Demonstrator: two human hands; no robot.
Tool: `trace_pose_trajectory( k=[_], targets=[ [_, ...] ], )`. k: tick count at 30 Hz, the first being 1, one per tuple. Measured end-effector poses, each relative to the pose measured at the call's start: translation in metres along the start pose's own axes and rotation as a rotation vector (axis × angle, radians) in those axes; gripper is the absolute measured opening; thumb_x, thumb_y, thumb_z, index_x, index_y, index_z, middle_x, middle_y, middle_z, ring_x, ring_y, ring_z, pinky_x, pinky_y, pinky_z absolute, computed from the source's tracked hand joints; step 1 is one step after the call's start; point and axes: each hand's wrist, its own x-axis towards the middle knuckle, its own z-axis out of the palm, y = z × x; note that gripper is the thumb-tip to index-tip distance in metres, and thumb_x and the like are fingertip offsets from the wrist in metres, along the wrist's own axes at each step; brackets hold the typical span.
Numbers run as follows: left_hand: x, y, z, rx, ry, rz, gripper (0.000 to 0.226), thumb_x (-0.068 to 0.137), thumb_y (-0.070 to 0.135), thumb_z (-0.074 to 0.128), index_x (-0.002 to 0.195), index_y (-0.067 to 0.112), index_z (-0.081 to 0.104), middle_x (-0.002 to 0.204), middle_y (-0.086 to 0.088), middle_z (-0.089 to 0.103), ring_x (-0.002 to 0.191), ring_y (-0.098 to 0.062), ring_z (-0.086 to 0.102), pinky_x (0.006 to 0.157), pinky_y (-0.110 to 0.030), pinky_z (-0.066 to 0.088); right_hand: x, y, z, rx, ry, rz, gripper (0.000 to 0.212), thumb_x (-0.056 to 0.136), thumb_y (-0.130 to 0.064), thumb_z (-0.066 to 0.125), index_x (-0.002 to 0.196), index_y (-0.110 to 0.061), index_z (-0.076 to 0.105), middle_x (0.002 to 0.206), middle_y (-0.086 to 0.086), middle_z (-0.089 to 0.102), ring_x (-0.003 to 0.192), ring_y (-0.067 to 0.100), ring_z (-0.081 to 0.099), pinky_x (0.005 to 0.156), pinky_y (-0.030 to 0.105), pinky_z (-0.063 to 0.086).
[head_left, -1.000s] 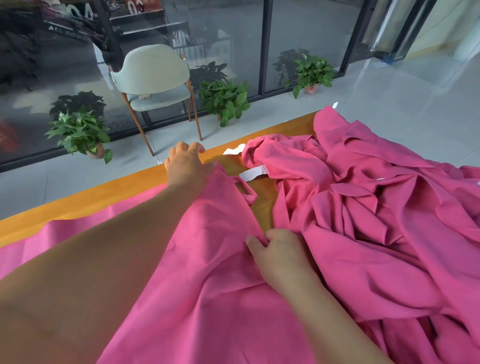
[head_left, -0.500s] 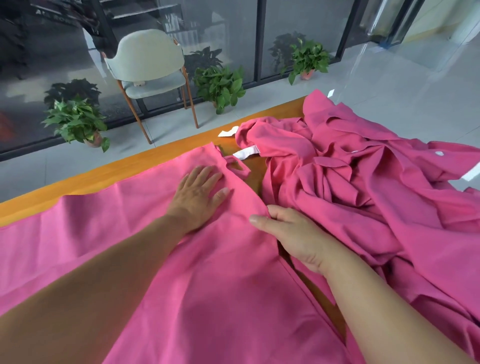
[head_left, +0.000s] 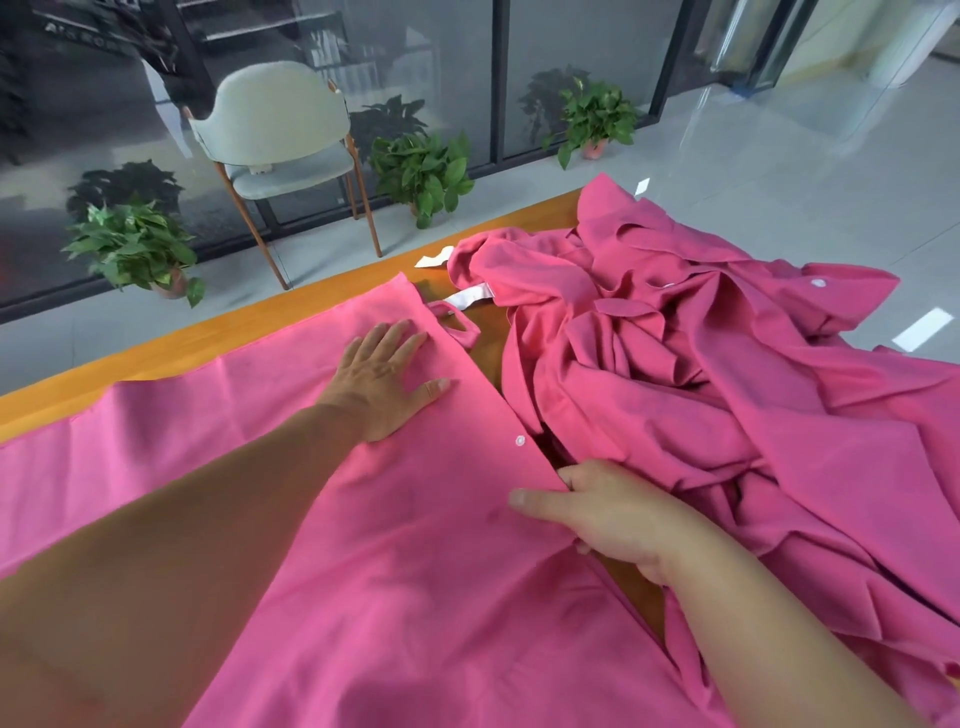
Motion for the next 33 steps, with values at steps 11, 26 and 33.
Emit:
trace_pose_trajectory(
  k=[11, 26, 33],
  targets=[
    [-0.06, 0.066, 0.015, -0.092, 0.007, 0.088, 0.062, 0.104, 0.045, 0.027, 0.157, 0.018, 0.012, 0.164, 0.002, 0.005, 0.15, -0.014, 0.001, 0.122, -0.03, 0.003, -0.019, 0.01, 0.007, -0.152, 0.17, -0.124, 0.063, 0.081, -0.065, 0.061, 0.092, -0.003, 0.064, 0.076, -0.008, 0.064, 0.073, 0.012, 0.061, 0.078, 0.039, 0.052],
    [-0.08, 0.086, 0.006, -0.031, 0.116, 0.032, 0.056, 0.101, 0.041, 0.036, 0.151, 0.018, 0.025, 0.155, -0.005, 0.021, 0.145, -0.027, 0.016, 0.119, -0.038, 0.014, -0.066, 0.032, -0.006, -0.239, -0.045, -0.023, 0.08, 0.053, -0.072, 0.076, 0.088, -0.002, 0.063, 0.071, -0.008, 0.053, 0.066, 0.01, 0.05, 0.065, 0.034, 0.046],
    [-0.115, 0.112, 0.026, -0.055, 0.093, 0.043, 0.059, 0.099, 0.048, 0.036, 0.151, 0.022, 0.026, 0.148, -0.004, 0.027, 0.139, -0.026, 0.024, 0.115, -0.039, 0.021, -0.079, 0.044, -0.008, -0.182, -0.058, -0.111, 0.085, 0.058, -0.074, 0.075, 0.098, 0.0, 0.059, 0.076, -0.008, 0.051, 0.07, 0.011, 0.048, 0.072, 0.046, 0.051]
  ],
)
